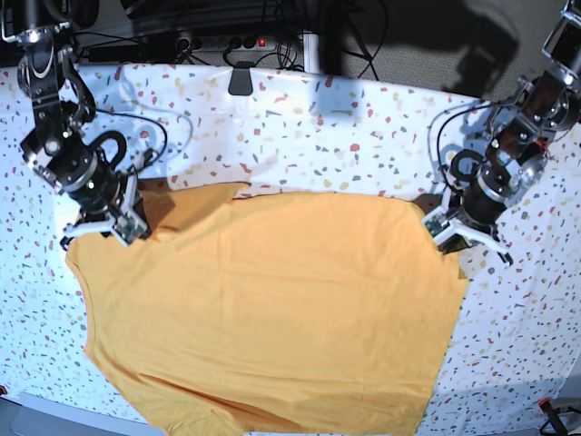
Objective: Fold the T-shirt properly
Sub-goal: 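Lift the shirt with both grippers and drag it toward the robot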
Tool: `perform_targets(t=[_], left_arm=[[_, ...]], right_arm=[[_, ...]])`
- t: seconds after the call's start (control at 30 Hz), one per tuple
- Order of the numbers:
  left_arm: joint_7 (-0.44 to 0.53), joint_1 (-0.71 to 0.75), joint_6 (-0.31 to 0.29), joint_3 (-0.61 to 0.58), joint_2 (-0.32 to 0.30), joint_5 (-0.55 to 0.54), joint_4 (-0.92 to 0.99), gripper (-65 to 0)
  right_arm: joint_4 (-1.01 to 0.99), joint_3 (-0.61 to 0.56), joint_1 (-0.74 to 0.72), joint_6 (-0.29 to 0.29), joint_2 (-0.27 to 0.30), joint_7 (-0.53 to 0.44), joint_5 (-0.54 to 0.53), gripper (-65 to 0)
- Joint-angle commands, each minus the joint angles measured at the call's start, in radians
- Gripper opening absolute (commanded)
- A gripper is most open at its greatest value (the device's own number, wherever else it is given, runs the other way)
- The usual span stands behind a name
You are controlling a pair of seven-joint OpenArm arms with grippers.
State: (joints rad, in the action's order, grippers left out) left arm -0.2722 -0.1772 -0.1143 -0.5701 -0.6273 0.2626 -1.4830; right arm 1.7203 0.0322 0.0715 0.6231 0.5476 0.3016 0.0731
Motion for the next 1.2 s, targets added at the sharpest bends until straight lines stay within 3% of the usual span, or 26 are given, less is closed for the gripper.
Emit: perform_targets(t=[0.0, 0.13, 0.3, 0.47, 0.6, 0.9, 1.17], left_arm=[[0.011, -0.041, 0.021, 0.010, -0.009, -0.013, -0.010, -65.0], [0.004, -0.110, 0.021, 0.010, 0.029, -0.064, 0.057, -65.0], [0.023, -0.204, 0.028, 0.010, 0.132, -0.066, 0.272, -65.0], [0.057, -0.310, 0.120, 0.010, 0.219, -0.062, 0.473, -65.0], [0.058, -0.392, 0.146, 0.010, 0.264, -0.062, 0.585, -65.0], [0.058, -0.511, 0.156, 0.010, 0.320, -0.062, 0.771, -65.0], [0.063, -0.516, 0.156, 0.010, 0.317, -0.062, 0.788, -65.0]], right_arm=[[0.013, 0.006, -0.040, -0.017, -0.005, -0.017, -0.006, -65.0], [-0.001, 0.006, -0.123, -0.018, -0.076, -0.013, -0.006, -65.0], [-0.109, 0.006, -0.253, -0.019, -0.126, -0.013, -0.006, -65.0], [-0.318, 0.006, -0.420, -0.019, -0.151, -0.013, -0.006, -65.0], [-0.500, 0.006, -0.552, -0.019, -0.154, -0.013, -0.006, -65.0], [-0.817, 0.006, -0.756, -0.064, -0.154, -0.035, -0.001, -65.0], [-0.865, 0.006, -0.825, -0.085, -0.151, -0.050, 0.074, -65.0]])
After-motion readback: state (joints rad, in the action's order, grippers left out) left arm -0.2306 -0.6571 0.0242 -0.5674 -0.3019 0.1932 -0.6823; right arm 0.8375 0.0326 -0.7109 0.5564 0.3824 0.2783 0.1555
